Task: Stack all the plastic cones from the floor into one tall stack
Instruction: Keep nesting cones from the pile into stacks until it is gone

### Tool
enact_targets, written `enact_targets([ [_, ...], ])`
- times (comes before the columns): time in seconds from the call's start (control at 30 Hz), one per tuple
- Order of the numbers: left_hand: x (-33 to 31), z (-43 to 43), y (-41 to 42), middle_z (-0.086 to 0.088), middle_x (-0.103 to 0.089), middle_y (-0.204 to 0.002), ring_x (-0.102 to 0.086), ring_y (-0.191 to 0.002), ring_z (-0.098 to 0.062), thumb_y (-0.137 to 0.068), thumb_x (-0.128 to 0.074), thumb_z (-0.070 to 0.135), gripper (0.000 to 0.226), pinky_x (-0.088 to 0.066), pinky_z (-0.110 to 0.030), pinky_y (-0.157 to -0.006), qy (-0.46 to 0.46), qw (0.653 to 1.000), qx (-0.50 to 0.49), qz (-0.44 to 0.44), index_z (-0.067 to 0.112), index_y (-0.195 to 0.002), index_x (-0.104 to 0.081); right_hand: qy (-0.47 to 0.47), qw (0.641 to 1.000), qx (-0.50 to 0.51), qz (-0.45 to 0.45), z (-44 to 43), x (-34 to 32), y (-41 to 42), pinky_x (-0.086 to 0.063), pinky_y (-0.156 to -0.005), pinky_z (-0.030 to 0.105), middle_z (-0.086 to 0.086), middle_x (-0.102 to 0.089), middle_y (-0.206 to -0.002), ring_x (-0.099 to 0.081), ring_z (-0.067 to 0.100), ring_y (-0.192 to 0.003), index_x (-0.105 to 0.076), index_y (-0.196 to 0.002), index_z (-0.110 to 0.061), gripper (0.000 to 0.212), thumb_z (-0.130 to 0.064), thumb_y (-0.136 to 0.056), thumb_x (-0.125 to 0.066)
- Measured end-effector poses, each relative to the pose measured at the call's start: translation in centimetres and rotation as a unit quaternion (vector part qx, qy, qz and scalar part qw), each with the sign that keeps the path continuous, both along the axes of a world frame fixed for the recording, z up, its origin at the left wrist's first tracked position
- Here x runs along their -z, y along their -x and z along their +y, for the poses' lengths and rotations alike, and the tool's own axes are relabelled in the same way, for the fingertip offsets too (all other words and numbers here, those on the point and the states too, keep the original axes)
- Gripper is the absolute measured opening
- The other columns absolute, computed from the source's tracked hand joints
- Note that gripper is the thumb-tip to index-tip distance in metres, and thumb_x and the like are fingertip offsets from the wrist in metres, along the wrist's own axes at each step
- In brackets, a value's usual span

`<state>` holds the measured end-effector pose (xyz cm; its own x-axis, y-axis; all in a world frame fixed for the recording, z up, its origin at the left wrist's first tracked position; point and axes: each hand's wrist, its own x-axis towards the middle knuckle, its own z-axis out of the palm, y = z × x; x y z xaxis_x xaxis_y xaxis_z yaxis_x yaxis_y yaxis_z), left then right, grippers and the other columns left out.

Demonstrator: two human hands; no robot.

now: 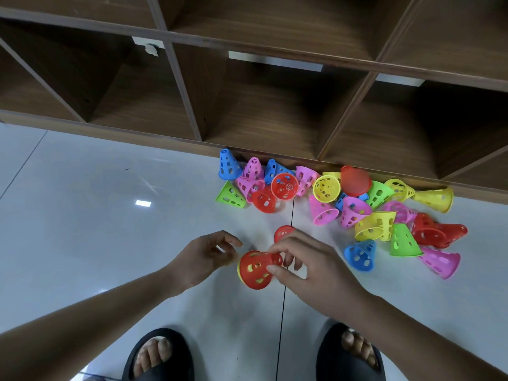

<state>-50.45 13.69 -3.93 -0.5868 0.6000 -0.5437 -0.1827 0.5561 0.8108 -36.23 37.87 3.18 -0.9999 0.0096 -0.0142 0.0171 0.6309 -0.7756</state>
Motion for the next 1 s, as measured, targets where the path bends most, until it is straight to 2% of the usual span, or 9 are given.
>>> enact_targets([
  [0.13, 0.5, 0.3, 1.7, 0.013, -0.073, -0.106, -0.069, -0.086, -0.007, -0.101, -0.071, 0.025, 0.016, -0.050, -0.019, -0.074, 0.019, 0.998, -0.037, 0.045, 0.035, -0.112, -0.075, -0.007, 0.999, -0.025, -0.018, -0.3, 1.6, -0.3, -0.053, -0.079, 0.027, -0.021, -0.056, -0.113, -0.061, 0.008, -0.090, -0.068, -0.121, -0.036, 0.024, -0.040, -0.097, -0.071],
  [0.3, 1.3, 0.6, 4.2, 0.019, -0.067, -0.117, -0.069, -0.095, -0.007, -0.099, -0.074, 0.026, 0.014, -0.052, -0.022, -0.080, 0.029, 0.988, -0.082, 0.131, 0.037, -0.108, -0.073, -0.075, 0.995, -0.063, -0.024, -1.1, 3.1, -0.3, -0.055, -0.080, 0.033, -0.020, -0.051, -0.117, -0.058, 0.004, -0.092, -0.063, -0.125, -0.040, 0.026, -0.043, -0.099, -0.066],
  [0.4, 1.9, 0.8, 5.6, 0.013, -0.058, -0.125, -0.064, -0.109, -0.006, -0.097, -0.076, 0.025, 0.022, -0.054, -0.027, -0.090, 0.037, 0.977, -0.068, 0.200, 0.038, -0.114, -0.071, -0.079, 0.993, -0.081, -0.031, -1.6, 3.4, -0.4, -0.055, -0.082, 0.032, -0.021, -0.050, -0.120, -0.059, 0.005, -0.096, -0.059, -0.130, -0.042, 0.030, -0.042, -0.100, -0.064],
  [0.47, 2.4, 1.0, 6.3, 0.010, -0.053, -0.135, -0.059, -0.121, -0.011, -0.096, -0.077, 0.024, 0.031, -0.054, -0.033, -0.100, 0.042, 0.970, -0.035, 0.236, 0.038, -0.123, -0.068, -0.074, 0.993, -0.083, -0.037, -1.6, 3.4, -0.4, -0.054, -0.084, 0.030, -0.021, -0.050, -0.120, -0.058, 0.003, -0.098, -0.058, -0.132, -0.043, 0.032, -0.044, -0.100, -0.063],
  [0.63, 3.1, 1.5, 7.2, 0.007, -0.042, -0.160, -0.047, -0.142, -0.019, -0.099, -0.074, 0.028, 0.044, -0.047, -0.043, -0.116, 0.077, 0.966, 0.025, 0.246, 0.037, -0.140, -0.061, -0.039, 0.996, -0.067, -0.055, -0.7, 3.5, -0.2, -0.053, -0.082, 0.027, -0.023, -0.054, -0.119, -0.061, 0.003, -0.095, -0.062, -0.131, -0.041, 0.033, -0.054, -0.100, -0.062],
  [0.7, 3.2, 1.6, 7.1, 0.007, -0.046, -0.158, -0.049, -0.140, -0.018, -0.100, -0.072, 0.027, 0.046, -0.047, -0.042, -0.116, 0.081, 0.966, 0.035, 0.241, 0.034, -0.143, -0.060, -0.046, 0.997, -0.030, -0.046, 0.0, 4.2, 0.0, -0.054, -0.079, 0.030, -0.022, -0.056, -0.120, -0.063, 0.004, -0.088, -0.064, -0.128, -0.038, 0.030, -0.053, -0.103, -0.059],
  [0.77, 3.2, 1.6, 7.0, 0.008, -0.053, -0.151, -0.052, -0.136, -0.016, -0.101, -0.072, 0.026, 0.046, -0.047, -0.040, -0.114, 0.082, 0.969, 0.028, 0.232, 0.031, -0.144, -0.060, -0.096, 0.995, 0.007, -0.022, 0.9, 5.2, 0.2, -0.055, -0.078, 0.035, -0.018, -0.057, -0.120, -0.064, 0.007, -0.085, -0.065, -0.124, -0.033, 0.022, -0.040, -0.105, -0.059],
  [0.87, 3.2, 1.3, 6.6, 0.009, -0.060, -0.138, -0.056, -0.129, -0.013, -0.100, -0.073, 0.026, 0.043, -0.050, -0.036, -0.108, 0.085, 0.972, 0.000, 0.221, 0.031, -0.141, -0.062, -0.183, 0.983, 0.033, -0.005, 2.3, 6.6, 0.5, -0.057, -0.075, 0.038, -0.011, -0.056, -0.121, -0.066, 0.017, -0.093, -0.064, -0.121, -0.026, 0.020, -0.023, -0.102, -0.061],
  [1.0, 2.1, 0.9, 5.8, 0.014, -0.068, -0.125, -0.066, -0.115, -0.005, -0.097, -0.076, 0.025, 0.034, -0.059, -0.035, -0.092, 0.063, 0.977, -0.046, 0.198, 0.038, -0.128, -0.068, -0.240, 0.970, 0.028, -0.007, 3.5, 7.8, 0.8, -0.059, -0.072, 0.034, -0.012, -0.053, -0.129, -0.065, 0.017, -0.101, -0.062, -0.127, -0.027, 0.029, -0.018, -0.099, -0.062],
])
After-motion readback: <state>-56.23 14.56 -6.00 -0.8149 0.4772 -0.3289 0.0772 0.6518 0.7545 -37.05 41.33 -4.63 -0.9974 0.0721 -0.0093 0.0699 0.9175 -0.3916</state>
